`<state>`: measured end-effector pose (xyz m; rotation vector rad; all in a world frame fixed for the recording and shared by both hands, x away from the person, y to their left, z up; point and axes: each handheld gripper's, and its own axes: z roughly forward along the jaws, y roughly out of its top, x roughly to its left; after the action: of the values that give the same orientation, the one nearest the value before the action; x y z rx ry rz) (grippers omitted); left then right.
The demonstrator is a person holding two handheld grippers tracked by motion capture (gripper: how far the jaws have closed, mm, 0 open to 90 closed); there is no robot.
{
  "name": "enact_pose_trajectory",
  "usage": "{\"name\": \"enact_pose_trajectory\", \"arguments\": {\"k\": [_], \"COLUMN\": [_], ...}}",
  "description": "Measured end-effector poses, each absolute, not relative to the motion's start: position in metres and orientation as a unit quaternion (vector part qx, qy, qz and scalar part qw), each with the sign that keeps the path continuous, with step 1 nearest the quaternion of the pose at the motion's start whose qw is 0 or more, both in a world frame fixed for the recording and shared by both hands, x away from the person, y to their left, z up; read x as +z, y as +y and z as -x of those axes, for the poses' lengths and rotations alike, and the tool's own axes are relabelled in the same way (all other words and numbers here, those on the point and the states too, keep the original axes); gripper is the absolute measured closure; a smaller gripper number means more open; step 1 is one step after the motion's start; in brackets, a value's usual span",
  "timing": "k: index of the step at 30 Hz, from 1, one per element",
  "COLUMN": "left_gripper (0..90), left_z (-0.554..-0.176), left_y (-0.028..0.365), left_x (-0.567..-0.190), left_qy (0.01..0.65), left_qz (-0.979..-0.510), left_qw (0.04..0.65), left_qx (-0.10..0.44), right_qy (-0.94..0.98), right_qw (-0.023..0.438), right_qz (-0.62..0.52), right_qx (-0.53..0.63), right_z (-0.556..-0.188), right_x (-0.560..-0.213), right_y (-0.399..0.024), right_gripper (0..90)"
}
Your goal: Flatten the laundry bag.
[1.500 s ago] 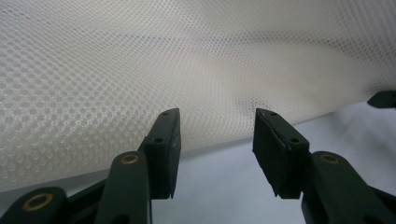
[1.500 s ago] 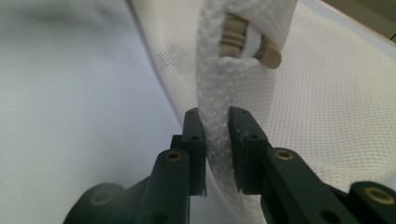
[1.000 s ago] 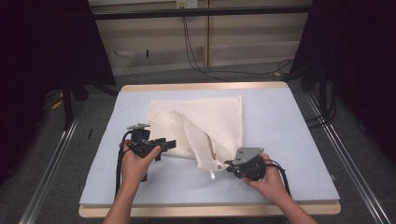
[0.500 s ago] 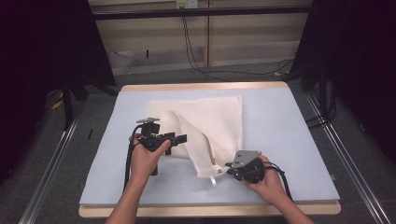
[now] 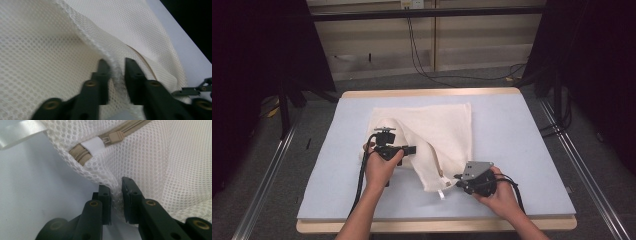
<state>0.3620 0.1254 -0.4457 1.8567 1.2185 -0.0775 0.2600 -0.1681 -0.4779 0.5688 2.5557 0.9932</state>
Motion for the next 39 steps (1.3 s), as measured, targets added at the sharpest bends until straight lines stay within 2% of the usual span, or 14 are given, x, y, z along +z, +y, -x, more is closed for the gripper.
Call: {"name": "enact_pose_trajectory", "arguments": {"k": [2,7,9,10,17,26,32,39], "left_gripper": [86.2,86.9,86.8,86.8,86.9,87.1,87.2,87.2], "left_z": [-0.360,-0.352,-0.348,-0.347,-0.335,-0.328,-0.323,-0.318], "left_y": [0.125,0.130,0.131,0.131,0.132,0.138,0.140,0.139], "left_x": [-0.444,-0.440,-0.440,-0.440,-0.436,-0.439,-0.441,-0.443], "left_qy": [0.488,0.476,0.474,0.470,0.457,0.451,0.447,0.442], "left_qz": [-0.754,-0.758,-0.758,-0.761,-0.767,-0.774,-0.777,-0.781], "left_qw": [0.438,0.444,0.447,0.447,0.450,0.444,0.442,0.441], "left_qx": [-0.030,-0.026,-0.022,-0.021,-0.013,-0.005,-0.003,0.000], "right_qy": [0.899,0.894,0.890,0.887,0.874,0.869,0.852,0.838], "right_qw": [0.169,0.150,0.151,0.150,0.141,0.135,0.157,0.163], "right_qz": [-0.203,-0.231,-0.242,-0.247,-0.293,-0.332,-0.365,-0.386], "right_qx": [0.350,0.354,0.356,0.360,0.360,0.342,0.341,0.351], "right_z": [-0.260,-0.261,-0.261,-0.261,-0.267,-0.276,-0.286,-0.303], "right_x": [-0.478,-0.473,-0.469,-0.467,-0.457,-0.457,-0.452,-0.453], "right_y": [-0.169,-0.177,-0.182,-0.186,-0.212,-0.230,-0.239,-0.231], "right_gripper": [74.6,55.5,52.6,48.4,37.6,31.9,31.0,28.4]}}
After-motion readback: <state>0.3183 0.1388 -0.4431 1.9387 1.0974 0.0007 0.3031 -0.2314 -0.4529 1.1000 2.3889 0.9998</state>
